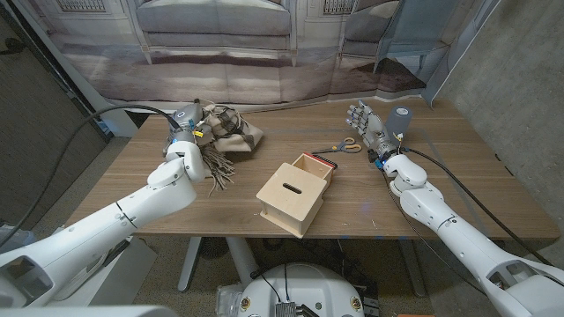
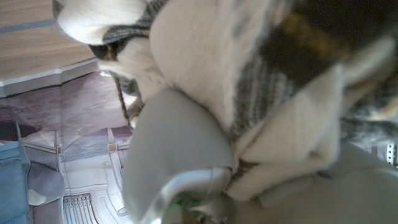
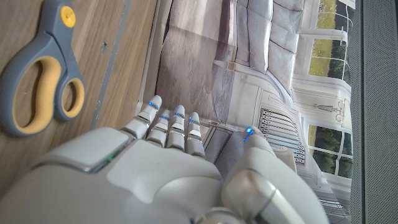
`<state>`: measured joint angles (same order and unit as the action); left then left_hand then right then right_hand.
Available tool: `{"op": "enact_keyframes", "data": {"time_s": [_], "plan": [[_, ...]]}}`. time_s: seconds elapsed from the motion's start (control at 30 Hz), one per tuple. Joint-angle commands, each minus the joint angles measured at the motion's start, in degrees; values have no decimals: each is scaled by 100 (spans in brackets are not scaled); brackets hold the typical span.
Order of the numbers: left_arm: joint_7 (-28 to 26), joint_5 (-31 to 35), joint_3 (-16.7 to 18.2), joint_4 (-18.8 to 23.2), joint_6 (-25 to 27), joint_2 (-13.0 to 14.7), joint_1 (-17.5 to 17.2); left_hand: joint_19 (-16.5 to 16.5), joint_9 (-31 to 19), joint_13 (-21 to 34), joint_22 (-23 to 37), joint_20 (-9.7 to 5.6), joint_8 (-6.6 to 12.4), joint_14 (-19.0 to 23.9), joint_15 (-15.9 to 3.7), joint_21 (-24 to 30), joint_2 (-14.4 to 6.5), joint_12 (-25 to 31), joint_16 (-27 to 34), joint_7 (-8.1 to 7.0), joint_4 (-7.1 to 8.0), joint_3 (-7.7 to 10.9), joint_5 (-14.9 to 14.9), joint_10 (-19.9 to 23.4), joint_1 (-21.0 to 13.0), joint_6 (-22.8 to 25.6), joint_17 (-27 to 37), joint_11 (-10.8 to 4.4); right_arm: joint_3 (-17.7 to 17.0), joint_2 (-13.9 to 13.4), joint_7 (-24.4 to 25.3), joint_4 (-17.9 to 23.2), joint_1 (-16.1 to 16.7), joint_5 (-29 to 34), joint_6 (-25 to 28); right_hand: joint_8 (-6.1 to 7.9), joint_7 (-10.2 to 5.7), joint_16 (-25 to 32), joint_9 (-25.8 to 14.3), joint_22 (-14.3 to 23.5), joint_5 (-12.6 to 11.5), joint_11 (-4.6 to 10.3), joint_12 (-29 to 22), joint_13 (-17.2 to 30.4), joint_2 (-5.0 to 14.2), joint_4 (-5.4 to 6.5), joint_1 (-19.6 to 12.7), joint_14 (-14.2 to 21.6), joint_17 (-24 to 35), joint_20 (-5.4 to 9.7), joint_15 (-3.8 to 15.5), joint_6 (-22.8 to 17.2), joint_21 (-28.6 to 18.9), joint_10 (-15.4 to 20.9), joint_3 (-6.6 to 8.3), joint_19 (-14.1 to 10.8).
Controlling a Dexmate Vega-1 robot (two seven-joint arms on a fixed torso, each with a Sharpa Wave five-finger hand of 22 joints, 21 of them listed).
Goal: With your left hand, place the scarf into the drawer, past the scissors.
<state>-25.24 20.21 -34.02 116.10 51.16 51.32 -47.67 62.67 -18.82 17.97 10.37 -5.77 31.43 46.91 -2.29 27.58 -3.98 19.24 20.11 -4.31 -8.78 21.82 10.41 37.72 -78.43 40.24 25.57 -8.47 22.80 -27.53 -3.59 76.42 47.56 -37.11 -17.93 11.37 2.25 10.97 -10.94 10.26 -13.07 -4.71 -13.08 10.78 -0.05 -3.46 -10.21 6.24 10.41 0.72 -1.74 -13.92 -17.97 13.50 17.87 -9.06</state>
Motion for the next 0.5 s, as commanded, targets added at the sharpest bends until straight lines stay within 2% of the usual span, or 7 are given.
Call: {"op": "enact_keyframes", "data": {"time_s": [0.03, 0.1, 0.37, 0.43, 0.5], "plan": [[-50, 114, 225, 50, -511, 145, -160, 16, 1, 36, 21, -28, 23, 416, -986, 40, -316, -16, 19, 342, 150, 116, 31, 53, -169, 427, 36, -17, -7, -42, 4, 14, -5, 15, 35, 13, 5, -14, -19, 14, -6, -2, -15, 27, 46, -32, -1, 57, 13, -5, -12, -59, 27, 43, 22, -59], [-44, 13, 349, 42, -749, 170, -220, 23, 7, 41, 23, -42, 23, 422, -989, 50, -311, -15, 16, 343, 148, 113, 29, 70, -164, 432, 47, -16, -13, -45, 19, 24, -3, 11, 47, 13, 3, -13, -18, 14, -5, -2, -16, 27, 47, -33, -1, 60, 13, -5, -13, -60, 31, 46, 21, -60], [-33, 180, 405, -62, -1220, 216, -218, 28, 29, 65, 28, -63, 40, 472, -1026, 83, -296, -19, 16, 309, 136, 106, 22, 119, -155, 495, 98, -37, -21, -52, 20, 28, 1, 13, 35, 12, 6, -13, -18, 15, -4, 3, -16, 27, 49, -35, 0, 62, 14, -3, -11, -59, 42, 49, 19, -65], [19, 194, 439, -91, -1490, 325, -234, 29, 36, 71, 29, -66, 45, 486, -1035, 92, -292, -20, 16, 308, 134, 103, 20, 132, -152, 512, 110, -34, -33, -45, 42, 42, 14, -10, 50, 11, 6, -14, -18, 15, -4, -2, -17, 27, 50, -37, 0, 60, 13, -4, -12, -58, 47, 53, 18, -66], [-111, 239, 492, -128, -1576, 246, -279, 15, 41, 76, 30, -65, 53, 481, -1029, 93, -291, -14, 9, 309, 135, 101, 19, 159, -146, 537, 120, -27, -38, -42, 62, 46, 23, -9, 50, 12, 5, -15, -18, 15, -4, -3, -18, 27, 50, -37, 0, 59, 13, -5, -15, -59, 50, 55, 18, -66]]}}
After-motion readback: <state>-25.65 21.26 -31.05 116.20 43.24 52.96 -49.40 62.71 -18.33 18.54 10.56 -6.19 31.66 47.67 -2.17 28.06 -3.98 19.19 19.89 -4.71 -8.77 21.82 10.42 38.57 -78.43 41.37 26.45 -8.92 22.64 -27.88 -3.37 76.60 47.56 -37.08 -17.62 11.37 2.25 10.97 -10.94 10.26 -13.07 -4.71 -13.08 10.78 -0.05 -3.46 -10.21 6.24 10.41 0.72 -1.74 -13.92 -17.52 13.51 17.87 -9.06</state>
